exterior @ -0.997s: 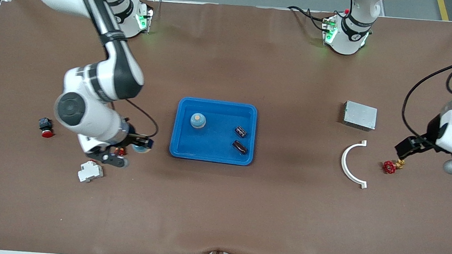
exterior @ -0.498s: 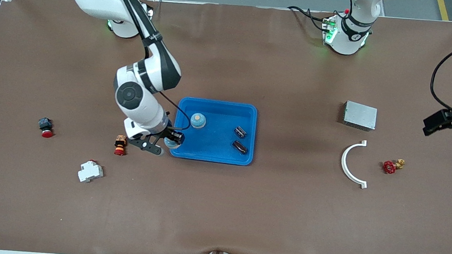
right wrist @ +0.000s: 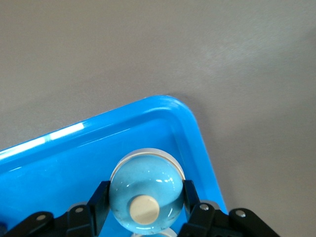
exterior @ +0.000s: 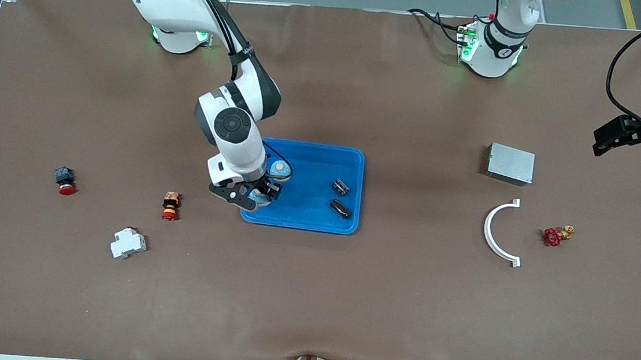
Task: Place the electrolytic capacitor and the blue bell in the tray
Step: 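Lower the bell into the tray and open the right gripper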
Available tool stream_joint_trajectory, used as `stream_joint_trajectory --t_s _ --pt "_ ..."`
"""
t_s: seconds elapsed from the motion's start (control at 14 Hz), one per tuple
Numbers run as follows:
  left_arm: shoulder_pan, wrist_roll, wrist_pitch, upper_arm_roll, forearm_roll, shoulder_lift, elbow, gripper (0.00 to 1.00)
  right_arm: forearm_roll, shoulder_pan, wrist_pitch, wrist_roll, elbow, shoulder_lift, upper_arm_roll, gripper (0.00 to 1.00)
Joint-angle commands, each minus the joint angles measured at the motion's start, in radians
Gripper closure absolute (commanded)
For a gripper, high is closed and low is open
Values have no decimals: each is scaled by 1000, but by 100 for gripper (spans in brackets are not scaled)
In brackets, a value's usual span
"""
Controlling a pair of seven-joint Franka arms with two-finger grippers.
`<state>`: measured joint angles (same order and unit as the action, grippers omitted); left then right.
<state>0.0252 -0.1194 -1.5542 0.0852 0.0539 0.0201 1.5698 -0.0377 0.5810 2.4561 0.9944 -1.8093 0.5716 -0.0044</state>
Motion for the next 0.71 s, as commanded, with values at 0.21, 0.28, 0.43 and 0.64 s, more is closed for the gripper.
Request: stream_joint_trajectory --t_s 0.21,0.28,0.43,0.64 --pt "-11 20 9 -7 -54 47 18 0 -28 32 72 70 25 68 -12 100" --pt "-13 20 14 -7 -54 47 18 0 -28 34 73 78 31 76 -12 100" --pt "-11 24 25 -7 -52 46 13 0 -30 39 87 84 33 86 -12 100" --pt "-13 41 25 -7 -52 41 12 0 -30 36 90 84 33 94 -12 100"
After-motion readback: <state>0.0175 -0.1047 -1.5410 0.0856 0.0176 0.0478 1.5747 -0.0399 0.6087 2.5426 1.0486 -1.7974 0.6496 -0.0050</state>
